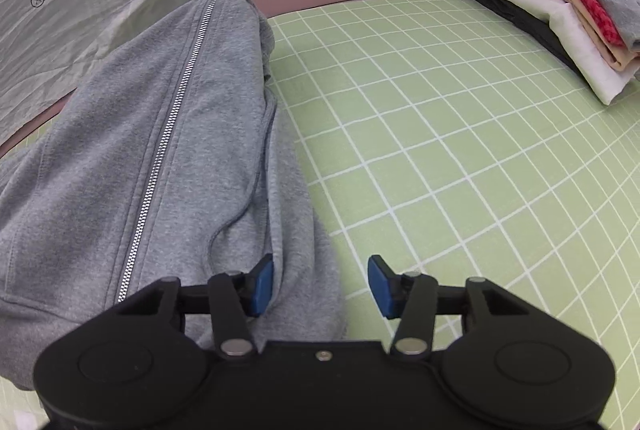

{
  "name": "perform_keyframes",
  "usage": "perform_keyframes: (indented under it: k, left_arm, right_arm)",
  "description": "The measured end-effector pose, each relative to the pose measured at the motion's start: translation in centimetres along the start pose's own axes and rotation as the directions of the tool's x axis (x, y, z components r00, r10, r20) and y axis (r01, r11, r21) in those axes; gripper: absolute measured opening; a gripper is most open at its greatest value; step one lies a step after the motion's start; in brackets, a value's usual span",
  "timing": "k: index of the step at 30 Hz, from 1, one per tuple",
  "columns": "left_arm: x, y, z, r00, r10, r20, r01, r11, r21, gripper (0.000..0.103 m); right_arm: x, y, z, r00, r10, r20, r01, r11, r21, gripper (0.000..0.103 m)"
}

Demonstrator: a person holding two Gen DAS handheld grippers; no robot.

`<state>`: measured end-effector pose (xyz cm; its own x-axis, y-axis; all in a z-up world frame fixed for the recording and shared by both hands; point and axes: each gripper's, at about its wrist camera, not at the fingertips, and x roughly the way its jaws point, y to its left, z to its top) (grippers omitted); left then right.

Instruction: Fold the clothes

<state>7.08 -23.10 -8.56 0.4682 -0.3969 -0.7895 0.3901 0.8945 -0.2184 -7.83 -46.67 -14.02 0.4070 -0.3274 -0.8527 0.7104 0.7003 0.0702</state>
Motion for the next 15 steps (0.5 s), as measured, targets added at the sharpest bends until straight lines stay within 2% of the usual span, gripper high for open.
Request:
perform_keyframes:
  k: [2, 5, 10, 11, 12, 13, 15]
  left_arm:
    - [-0.6, 0.5, -1.7, 0.999, 0.039, -0.02, -0.039, 0.999, -0.007, 0.014]
    - [-0.7, 2.1, -3.7, 0.996, 0.06, -0.065, -0.064, 0.995, -0.073, 0.015]
    - [-1.0, 2.6, -4.3, 0.995, 0.086, -0.059, -0.091, 0.993, -0.081, 0.015]
    - [-0.9, 2.7, -4.3, 0.994, 0.091, -0.063, -0.096, 0.992, -0.083, 0.015]
    - [-0.8, 2.7, -4.3, 0.993, 0.095, -0.067, -0.1, 0.991, -0.084, 0.015]
    - [-0.7, 2.7, -4.3, 0.992, 0.099, -0.072, -0.105, 0.991, -0.085, 0.015]
    - [-0.5, 2.7, -4.2, 0.991, 0.108, -0.08, -0.115, 0.989, -0.088, 0.015]
  right_arm:
    - [-0.4, -0.1, -0.6, 1.0, 0.013, -0.007, -0.013, 1.0, -0.007, 0.049]
    - [-0.3, -0.1, -1.4, 0.998, 0.052, -0.04, -0.052, 0.998, -0.017, 0.049]
    - [0.5, 0.1, -2.0, 0.992, 0.087, -0.093, -0.092, 0.994, -0.053, 0.049]
    - [0.6, 0.2, -2.0, 0.991, 0.09, -0.096, -0.097, 0.993, -0.066, 0.042]
    - [0.6, 0.2, -2.1, 0.992, 0.087, -0.092, -0.095, 0.991, -0.091, 0.027]
    - [0.4, 0.2, -2.2, 0.995, 0.068, -0.073, -0.077, 0.988, -0.133, 0.018]
    - [0.0, -0.3, -2.4, 0.999, 0.021, -0.024, -0.025, 0.98, -0.196, 0.011]
